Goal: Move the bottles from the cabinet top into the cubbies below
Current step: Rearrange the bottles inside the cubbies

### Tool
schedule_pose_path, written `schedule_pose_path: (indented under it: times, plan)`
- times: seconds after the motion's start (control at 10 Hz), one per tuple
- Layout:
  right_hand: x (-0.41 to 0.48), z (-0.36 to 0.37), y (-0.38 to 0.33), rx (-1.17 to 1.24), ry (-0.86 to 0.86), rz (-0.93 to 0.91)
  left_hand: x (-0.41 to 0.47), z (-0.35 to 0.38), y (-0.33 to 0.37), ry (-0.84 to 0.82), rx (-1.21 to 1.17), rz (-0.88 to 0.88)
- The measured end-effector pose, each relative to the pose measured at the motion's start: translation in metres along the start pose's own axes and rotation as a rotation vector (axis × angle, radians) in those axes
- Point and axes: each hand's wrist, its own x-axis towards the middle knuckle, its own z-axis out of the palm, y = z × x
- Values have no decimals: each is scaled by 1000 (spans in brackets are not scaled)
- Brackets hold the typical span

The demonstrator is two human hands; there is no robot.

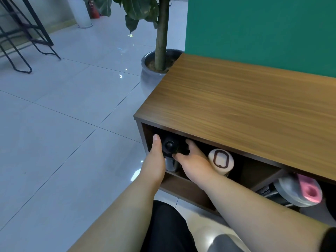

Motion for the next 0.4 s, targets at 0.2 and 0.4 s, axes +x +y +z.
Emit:
schedule_pose_path:
  times: [0.2,0.4]
  plan:
    - [-3,2,1,-16,9,-27,-3,-2,-1,16,-30,-25]
    - [-26,-5,6,-13,20,3,-17,-11,-5,68,25,34]
